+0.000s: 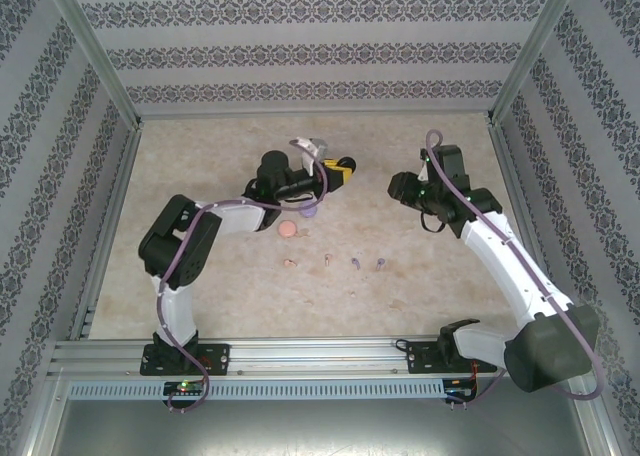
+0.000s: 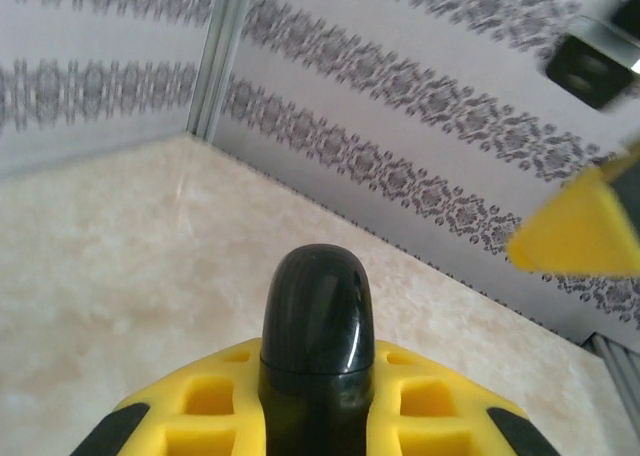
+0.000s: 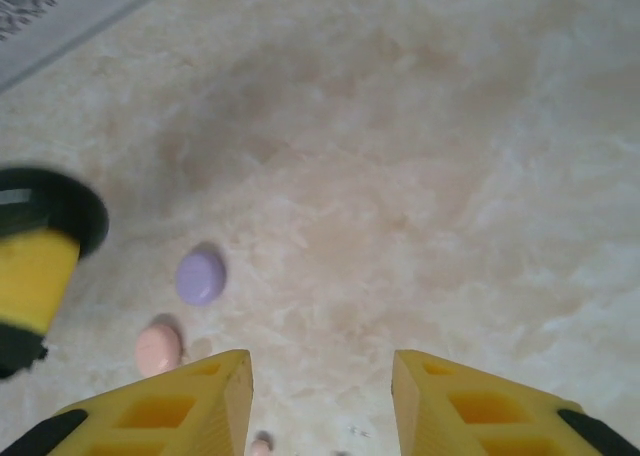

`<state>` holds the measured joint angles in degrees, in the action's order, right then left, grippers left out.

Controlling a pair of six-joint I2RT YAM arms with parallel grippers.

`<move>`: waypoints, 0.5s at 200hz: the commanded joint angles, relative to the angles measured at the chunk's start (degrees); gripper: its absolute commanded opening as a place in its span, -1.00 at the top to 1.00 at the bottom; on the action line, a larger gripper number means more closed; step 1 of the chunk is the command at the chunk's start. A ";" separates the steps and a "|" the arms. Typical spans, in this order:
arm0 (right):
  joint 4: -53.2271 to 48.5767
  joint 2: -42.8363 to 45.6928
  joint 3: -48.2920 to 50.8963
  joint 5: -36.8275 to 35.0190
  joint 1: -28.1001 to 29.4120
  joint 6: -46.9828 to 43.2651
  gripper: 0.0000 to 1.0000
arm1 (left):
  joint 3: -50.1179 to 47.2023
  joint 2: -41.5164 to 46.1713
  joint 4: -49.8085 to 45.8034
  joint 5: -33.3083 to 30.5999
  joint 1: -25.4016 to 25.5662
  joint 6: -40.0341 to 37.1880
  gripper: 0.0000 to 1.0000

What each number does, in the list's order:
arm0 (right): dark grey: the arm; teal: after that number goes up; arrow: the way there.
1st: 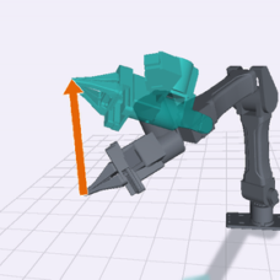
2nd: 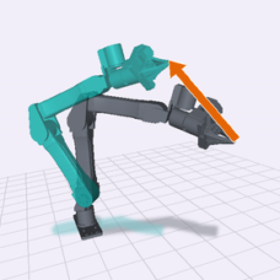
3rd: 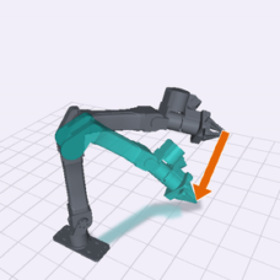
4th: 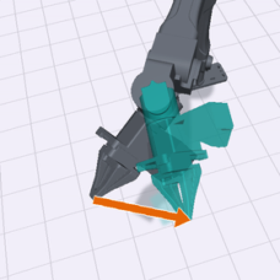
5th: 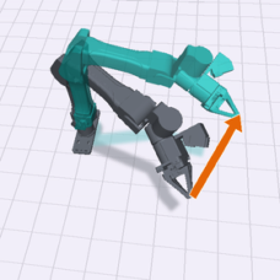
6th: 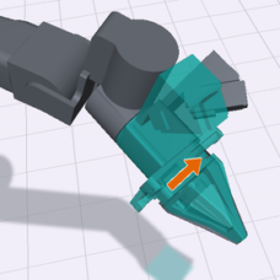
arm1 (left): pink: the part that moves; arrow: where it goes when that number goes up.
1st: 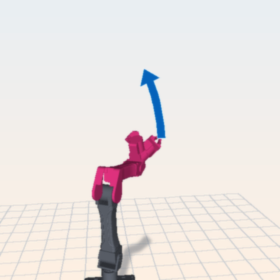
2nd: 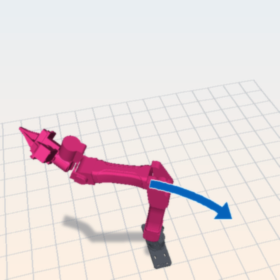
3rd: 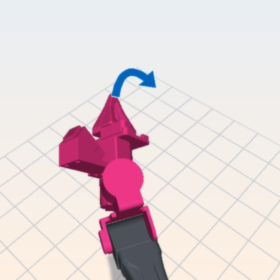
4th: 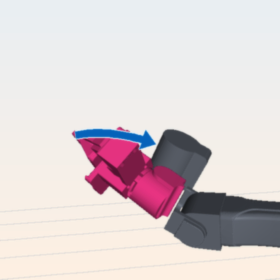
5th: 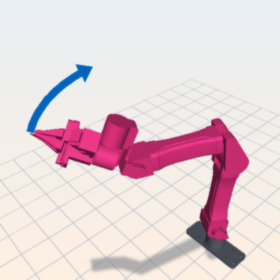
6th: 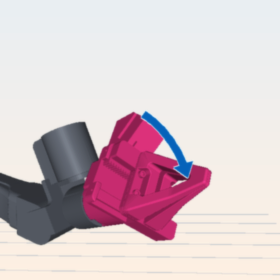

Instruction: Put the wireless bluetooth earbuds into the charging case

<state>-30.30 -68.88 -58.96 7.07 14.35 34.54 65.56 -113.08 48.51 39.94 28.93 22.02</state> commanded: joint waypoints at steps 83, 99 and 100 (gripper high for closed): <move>5.52 0.65 3.41 -2.01 -1.24 1.77 -0.06 | 27.32 -22.88 -36.70 -6.03 5.70 27.50 0.86; 5.78 0.25 2.92 -1.09 -1.43 1.44 -0.09 | 29.44 -24.14 -40.45 -6.80 5.79 27.88 0.78; 5.83 0.24 2.90 -1.05 -1.43 1.42 -0.10 | 29.53 -24.22 -40.57 -6.81 5.79 27.89 0.77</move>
<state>-26.09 -68.29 -55.29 5.43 13.58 36.51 90.89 -136.29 16.88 35.11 34.22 46.83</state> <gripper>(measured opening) 0.534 0.167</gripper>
